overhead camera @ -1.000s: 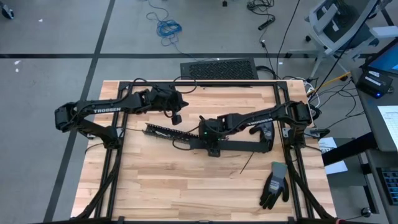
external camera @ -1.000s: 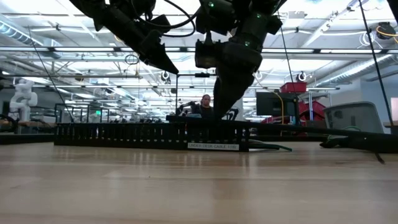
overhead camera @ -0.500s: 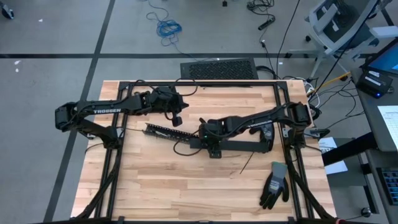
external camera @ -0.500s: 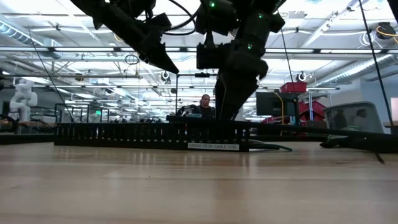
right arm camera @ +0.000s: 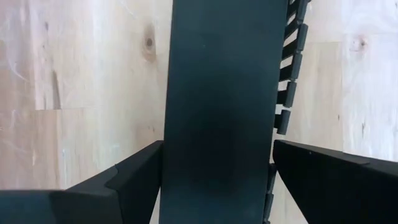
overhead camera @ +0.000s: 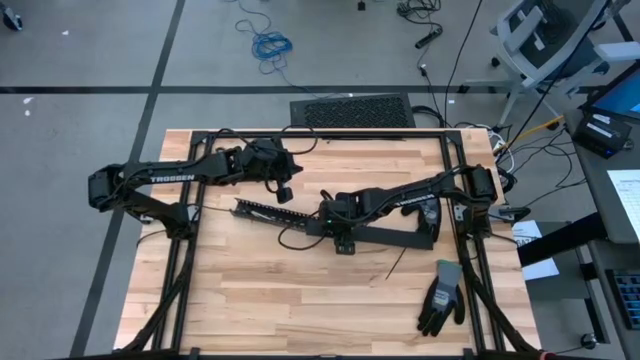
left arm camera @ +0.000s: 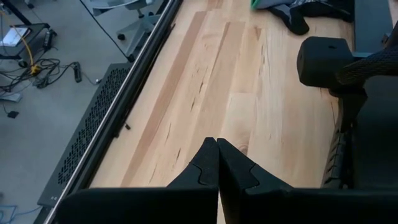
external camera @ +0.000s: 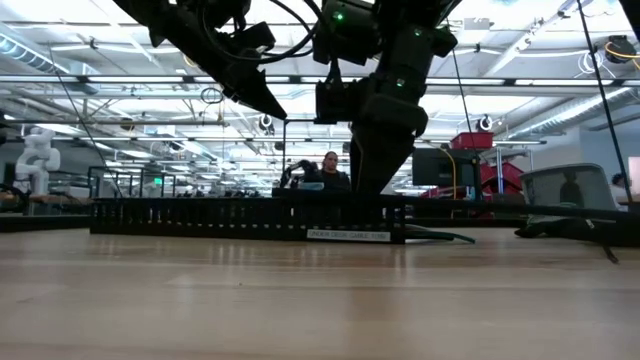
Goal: Ziptie cables
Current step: Close the black cable duct cover
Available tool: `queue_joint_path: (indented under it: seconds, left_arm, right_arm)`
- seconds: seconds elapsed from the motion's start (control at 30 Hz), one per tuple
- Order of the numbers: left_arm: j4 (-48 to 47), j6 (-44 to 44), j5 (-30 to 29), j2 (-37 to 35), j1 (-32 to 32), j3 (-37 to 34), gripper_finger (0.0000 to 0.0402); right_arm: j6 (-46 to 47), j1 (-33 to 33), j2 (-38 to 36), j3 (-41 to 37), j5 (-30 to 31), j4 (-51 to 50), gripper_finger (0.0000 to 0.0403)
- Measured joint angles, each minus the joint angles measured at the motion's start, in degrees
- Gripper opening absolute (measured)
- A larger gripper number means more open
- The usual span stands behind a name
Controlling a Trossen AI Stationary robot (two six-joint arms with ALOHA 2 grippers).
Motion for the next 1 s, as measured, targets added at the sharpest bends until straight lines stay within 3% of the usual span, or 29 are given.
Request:
queue_joint_path:
  seconds: [0.3, 1.0]
  left_arm:
    - [0.0, 0.0, 0.0, 0.0, 0.0, 0.0, 0.0000]
    - [0.1, 2.1, 0.0, 0.0, 0.0, 0.0, 0.0000]
  right_arm:
    - [0.8, 0.0, -0.1, 0.0, 0.6, -0.5, 0.0225]
    - [1.0, -1.3, -3.8, -0.2, 1.3, -5.6, 0.0218]
